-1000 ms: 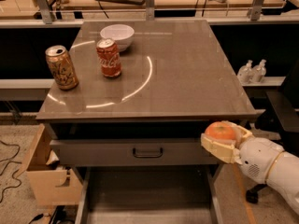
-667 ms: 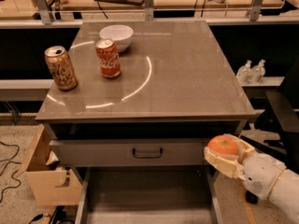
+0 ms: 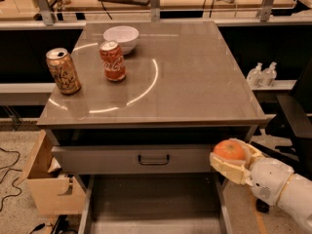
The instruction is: Place orange into middle drawer
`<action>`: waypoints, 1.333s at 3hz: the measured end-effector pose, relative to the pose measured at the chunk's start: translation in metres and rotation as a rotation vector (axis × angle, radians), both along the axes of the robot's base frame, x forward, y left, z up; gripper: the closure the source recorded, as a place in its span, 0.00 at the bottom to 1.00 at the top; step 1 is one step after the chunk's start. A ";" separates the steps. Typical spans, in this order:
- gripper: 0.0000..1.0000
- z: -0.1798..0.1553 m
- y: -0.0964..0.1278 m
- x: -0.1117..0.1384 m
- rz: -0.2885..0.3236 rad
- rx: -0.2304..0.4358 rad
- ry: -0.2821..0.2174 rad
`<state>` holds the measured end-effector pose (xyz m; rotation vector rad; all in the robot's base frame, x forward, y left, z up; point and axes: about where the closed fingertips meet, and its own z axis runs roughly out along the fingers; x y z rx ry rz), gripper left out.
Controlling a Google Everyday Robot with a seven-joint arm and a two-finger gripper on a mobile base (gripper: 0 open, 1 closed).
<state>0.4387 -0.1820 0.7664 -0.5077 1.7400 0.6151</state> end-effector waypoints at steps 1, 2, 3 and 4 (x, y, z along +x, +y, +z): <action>1.00 -0.026 0.003 0.003 0.107 -0.043 -0.021; 1.00 -0.064 0.003 -0.014 0.267 -0.115 -0.004; 1.00 -0.102 -0.004 -0.037 0.391 -0.186 0.041; 1.00 -0.139 -0.012 -0.049 0.447 -0.231 0.086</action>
Offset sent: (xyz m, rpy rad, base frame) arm -0.0483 -0.0123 -0.1233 -0.2175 0.0373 0.4920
